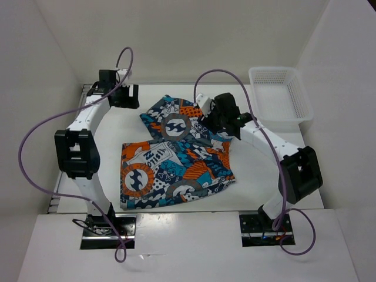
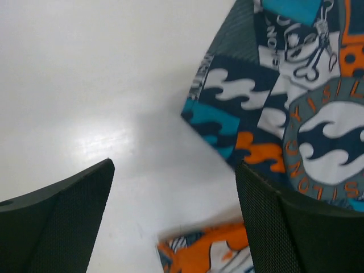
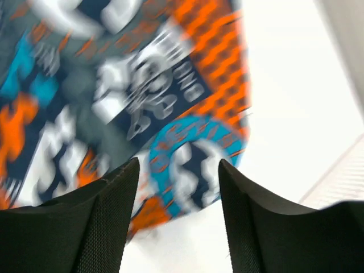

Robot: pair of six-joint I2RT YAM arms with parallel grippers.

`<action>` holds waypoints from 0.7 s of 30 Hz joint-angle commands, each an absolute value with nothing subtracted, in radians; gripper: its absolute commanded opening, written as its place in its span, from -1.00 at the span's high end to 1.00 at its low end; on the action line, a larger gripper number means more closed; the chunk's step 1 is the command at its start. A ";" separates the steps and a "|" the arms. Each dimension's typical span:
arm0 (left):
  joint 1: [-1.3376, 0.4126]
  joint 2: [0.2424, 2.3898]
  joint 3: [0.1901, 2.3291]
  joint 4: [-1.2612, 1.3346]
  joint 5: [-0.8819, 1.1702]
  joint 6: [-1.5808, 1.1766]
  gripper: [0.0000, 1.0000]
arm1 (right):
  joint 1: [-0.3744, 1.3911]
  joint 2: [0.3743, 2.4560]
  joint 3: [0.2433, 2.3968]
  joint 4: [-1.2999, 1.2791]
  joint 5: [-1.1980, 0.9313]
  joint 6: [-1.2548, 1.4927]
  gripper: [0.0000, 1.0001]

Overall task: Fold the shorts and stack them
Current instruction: Fold the shorts

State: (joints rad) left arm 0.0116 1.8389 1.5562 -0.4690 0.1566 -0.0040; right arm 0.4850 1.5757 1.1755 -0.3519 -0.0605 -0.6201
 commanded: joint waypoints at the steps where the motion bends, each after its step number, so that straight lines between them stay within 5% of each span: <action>1: -0.009 2.012 1.665 -0.469 0.187 0.000 -0.87 | 0.454 1.633 1.232 -0.197 0.010 -0.473 -0.28; 14: -0.098 2.260 1.802 -0.442 0.175 0.000 -0.85 | 0.265 1.881 1.353 -0.153 0.104 -0.423 -0.33; 18: -0.109 2.250 1.760 -0.433 0.186 0.000 -0.33 | 0.265 1.917 1.342 -0.172 0.077 -0.434 -0.33; 21: -0.109 2.206 1.702 -0.445 0.154 0.000 0.56 | 0.265 1.917 1.315 -0.172 0.077 -0.434 -0.33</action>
State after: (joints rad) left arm -0.1120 2.2375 1.7493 -0.4377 0.1604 -0.0025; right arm 0.2577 1.9167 1.2964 -0.1864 0.0891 -0.4427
